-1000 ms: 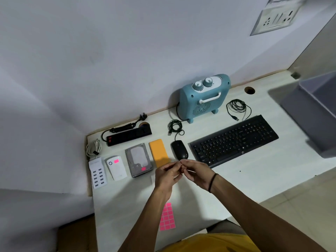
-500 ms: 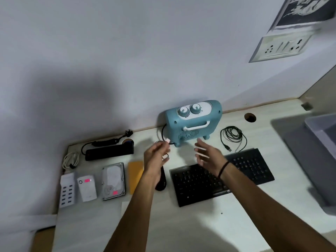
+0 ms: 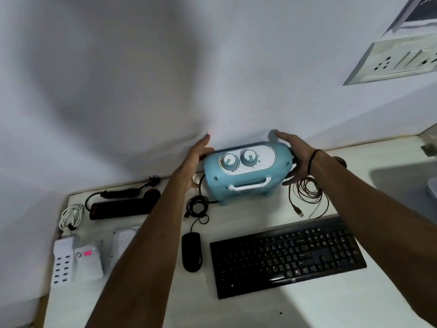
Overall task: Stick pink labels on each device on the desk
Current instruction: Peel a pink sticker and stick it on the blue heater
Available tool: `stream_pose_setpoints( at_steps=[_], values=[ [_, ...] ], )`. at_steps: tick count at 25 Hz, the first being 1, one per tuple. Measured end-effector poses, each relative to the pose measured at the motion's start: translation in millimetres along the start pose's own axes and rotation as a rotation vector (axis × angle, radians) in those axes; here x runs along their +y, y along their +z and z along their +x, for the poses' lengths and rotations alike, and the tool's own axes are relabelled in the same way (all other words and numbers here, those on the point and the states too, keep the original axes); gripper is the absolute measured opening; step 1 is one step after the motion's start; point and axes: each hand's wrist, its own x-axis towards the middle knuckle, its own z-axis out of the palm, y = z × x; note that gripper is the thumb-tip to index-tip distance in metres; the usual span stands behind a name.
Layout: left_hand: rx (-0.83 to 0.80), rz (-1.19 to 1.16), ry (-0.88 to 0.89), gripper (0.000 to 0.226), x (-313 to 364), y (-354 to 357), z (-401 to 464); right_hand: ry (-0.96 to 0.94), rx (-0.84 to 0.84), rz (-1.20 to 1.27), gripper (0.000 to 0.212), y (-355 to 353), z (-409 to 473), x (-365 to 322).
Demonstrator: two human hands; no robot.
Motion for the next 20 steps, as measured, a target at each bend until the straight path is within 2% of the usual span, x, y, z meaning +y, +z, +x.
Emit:
stream_pose_setpoints(
  at_steps=[3,4,7,8,10,11,13,14,16,18,20],
  values=[
    [-0.098,0.176,-0.148,0.088,1.2,-5.7,31.8,0.080,-0.119,0.016,0.095,-4.8,26.3,5.3],
    [-0.124,0.206,-0.172,0.087,-0.1,-3.3,37.7,0.093,-0.174,0.027,0.092,-6.8,33.1,10.4],
    [-0.171,0.145,-0.184,0.088,0.6,5.2,56.7,0.088,-0.365,0.079,0.060,-13.7,51.0,13.7],
    [-0.189,0.109,-0.192,0.088,-1.4,7.4,61.8,0.098,-0.373,0.089,0.058,-14.2,55.2,14.8],
    [-0.203,0.056,-0.189,0.081,-9.2,11.0,66.3,0.108,-0.345,0.117,0.075,-11.3,62.9,20.1],
    [-0.192,0.029,-0.165,0.070,-14.5,13.0,66.4,0.125,-0.330,0.133,0.082,-9.0,65.1,24.3],
    [-0.164,-0.039,-0.081,0.047,-22.9,17.7,66.4,0.201,-0.320,0.174,0.066,-5.6,61.7,29.8],
    [-0.165,-0.080,-0.042,0.047,-25.9,19.4,67.1,0.226,-0.308,0.184,0.054,-6.0,59.5,31.5],
    [-0.197,-0.095,0.006,0.068,-31.4,20.8,65.2,0.236,-0.300,0.180,0.043,-9.5,57.1,36.7],
    [-0.230,-0.057,0.004,0.078,-38.8,21.8,56.9,0.233,-0.292,0.185,0.044,-10.3,51.7,47.4],
    [-0.236,-0.019,0.014,0.076,-46.3,21.5,49.1,0.224,-0.294,0.196,0.056,-9.3,45.8,55.9]
  ],
)
